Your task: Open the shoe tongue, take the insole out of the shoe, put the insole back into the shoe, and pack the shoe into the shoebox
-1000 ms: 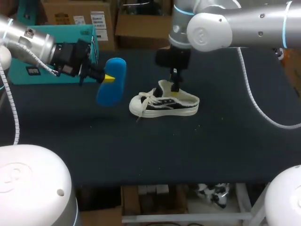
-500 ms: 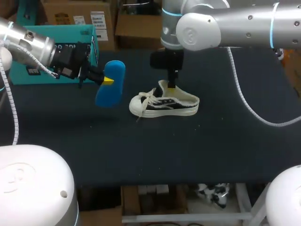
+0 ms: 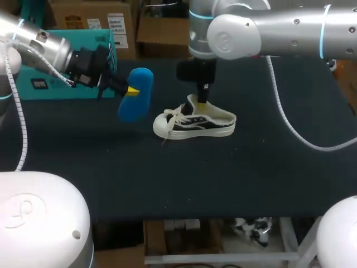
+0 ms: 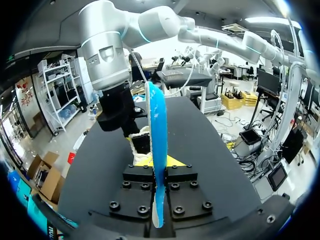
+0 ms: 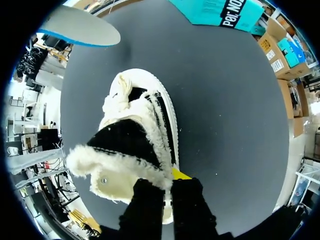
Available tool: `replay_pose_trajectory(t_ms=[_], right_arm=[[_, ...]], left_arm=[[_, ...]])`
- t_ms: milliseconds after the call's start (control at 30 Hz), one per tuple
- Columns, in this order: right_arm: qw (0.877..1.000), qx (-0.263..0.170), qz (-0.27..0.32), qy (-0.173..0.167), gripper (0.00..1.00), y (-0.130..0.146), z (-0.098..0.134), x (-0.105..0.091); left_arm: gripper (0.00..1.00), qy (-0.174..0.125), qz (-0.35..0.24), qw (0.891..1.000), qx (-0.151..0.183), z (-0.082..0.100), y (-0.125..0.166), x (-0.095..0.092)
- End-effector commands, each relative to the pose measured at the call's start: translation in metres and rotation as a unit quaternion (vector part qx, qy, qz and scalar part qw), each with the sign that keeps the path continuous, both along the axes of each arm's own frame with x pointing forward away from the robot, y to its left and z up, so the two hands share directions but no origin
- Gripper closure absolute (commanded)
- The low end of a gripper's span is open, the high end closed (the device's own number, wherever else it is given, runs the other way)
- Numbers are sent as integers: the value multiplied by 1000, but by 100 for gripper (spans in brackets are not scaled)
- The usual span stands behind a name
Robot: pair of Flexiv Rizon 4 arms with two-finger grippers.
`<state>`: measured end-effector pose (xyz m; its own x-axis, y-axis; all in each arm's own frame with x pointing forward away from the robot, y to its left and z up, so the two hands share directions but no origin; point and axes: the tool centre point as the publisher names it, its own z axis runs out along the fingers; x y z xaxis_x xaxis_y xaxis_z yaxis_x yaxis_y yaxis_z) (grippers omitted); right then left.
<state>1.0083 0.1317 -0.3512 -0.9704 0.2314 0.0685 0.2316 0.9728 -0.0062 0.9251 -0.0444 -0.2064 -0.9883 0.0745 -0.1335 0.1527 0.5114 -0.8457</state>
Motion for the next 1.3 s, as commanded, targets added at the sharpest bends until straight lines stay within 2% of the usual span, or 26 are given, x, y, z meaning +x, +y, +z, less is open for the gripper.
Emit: replay_pose_trajectory(t_ms=[33,267,567,867,1300], right_arm=[[1000,3,-24,-1,100,0,9,-7],[994,26,-102,-3,100,4,25,-25],[977,57,-204,3,100,12,32,-53],[952,82,-295,-10,100,24,39,-89],[908,113,-402,-30,100,28,31,-130]], left_arm=[[100,7,-31,1000,1,4,-5,18],[100,4,-84,996,-3,19,-22,42],[100,-3,-143,990,-4,35,-44,65],[100,-4,-197,980,-6,44,-66,79],[100,-3,-239,971,-8,40,-84,84]])
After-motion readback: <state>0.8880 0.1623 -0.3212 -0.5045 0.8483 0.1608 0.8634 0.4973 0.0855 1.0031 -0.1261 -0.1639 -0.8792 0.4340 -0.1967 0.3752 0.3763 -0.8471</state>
